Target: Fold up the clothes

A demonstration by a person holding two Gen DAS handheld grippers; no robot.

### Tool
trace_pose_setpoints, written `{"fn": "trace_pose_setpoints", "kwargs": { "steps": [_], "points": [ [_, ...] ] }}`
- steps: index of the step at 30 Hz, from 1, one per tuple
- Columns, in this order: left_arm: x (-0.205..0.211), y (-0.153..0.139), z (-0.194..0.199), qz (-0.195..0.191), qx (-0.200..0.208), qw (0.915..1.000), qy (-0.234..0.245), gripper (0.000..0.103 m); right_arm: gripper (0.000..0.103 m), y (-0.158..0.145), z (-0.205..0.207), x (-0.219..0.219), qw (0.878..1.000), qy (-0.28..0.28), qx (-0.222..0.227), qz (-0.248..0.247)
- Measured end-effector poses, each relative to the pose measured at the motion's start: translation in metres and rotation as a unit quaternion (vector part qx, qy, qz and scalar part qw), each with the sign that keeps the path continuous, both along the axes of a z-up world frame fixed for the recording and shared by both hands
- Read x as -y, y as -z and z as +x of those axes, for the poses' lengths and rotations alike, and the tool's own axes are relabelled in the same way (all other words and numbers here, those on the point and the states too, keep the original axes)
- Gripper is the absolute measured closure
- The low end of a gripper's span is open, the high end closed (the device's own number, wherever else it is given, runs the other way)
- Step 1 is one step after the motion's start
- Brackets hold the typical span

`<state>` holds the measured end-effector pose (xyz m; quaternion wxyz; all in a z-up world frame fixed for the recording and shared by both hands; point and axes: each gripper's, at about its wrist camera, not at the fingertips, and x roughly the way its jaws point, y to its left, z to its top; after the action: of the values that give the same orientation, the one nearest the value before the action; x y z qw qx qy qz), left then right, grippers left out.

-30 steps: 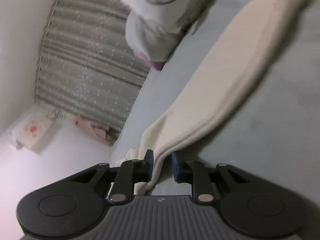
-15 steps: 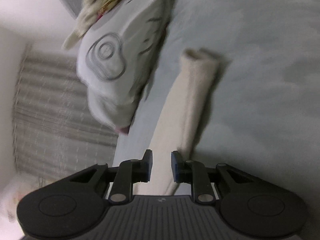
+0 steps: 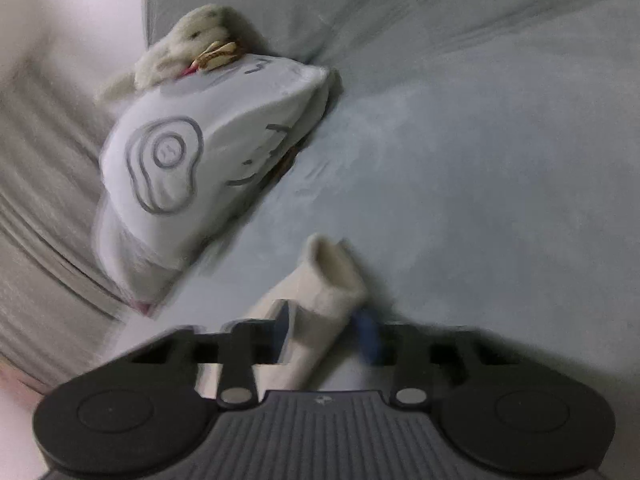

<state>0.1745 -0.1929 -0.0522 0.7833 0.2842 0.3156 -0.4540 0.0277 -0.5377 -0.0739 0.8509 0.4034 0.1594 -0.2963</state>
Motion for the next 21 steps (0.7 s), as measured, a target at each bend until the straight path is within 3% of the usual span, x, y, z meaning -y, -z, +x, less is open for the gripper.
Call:
{"fn": "trace_pose_setpoints", "kwargs": {
  "steps": [2, 4, 6, 7, 8, 12, 17, 21],
  "points": [
    [-0.004, 0.000, 0.003, -0.024, -0.018, 0.9994, -0.018, 0.059, 0.091, 0.007, 0.001, -0.003, 1.000, 0.003, -0.022, -0.020],
    [-0.007, -0.001, 0.004, -0.050, -0.034, 0.9975, -0.038, 0.050, 0.083, 0.005, 0.003, -0.003, 0.999, -0.003, -0.026, -0.028],
    [-0.010, -0.006, -0.002, -0.075, -0.042, 0.9936, -0.074, 0.034, 0.051, -0.009, 0.003, -0.007, 0.998, -0.003, -0.043, -0.043],
    [-0.012, -0.008, -0.004, -0.082, -0.043, 0.9919, -0.087, 0.022, 0.025, -0.016, 0.000, -0.011, 0.998, -0.001, -0.047, -0.049],
    [-0.015, -0.013, -0.010, -0.090, -0.044, 0.9891, -0.108, 0.016, 0.010, -0.023, -0.003, -0.017, 0.997, -0.003, -0.049, -0.061],
    [-0.035, -0.033, -0.038, -0.103, -0.047, 0.9733, -0.200, 0.001, 0.000, -0.058, -0.018, -0.056, 0.988, -0.050, -0.061, -0.132],
    [-0.073, -0.058, -0.085, -0.080, -0.027, 0.9540, -0.287, 0.000, 0.000, -0.086, -0.034, -0.106, 0.981, -0.098, -0.078, -0.145],
    [-0.120, -0.080, -0.128, -0.068, -0.017, 0.9286, -0.364, 0.000, 0.000, -0.109, -0.047, -0.147, 0.975, -0.138, -0.090, -0.152]
  ]
}}
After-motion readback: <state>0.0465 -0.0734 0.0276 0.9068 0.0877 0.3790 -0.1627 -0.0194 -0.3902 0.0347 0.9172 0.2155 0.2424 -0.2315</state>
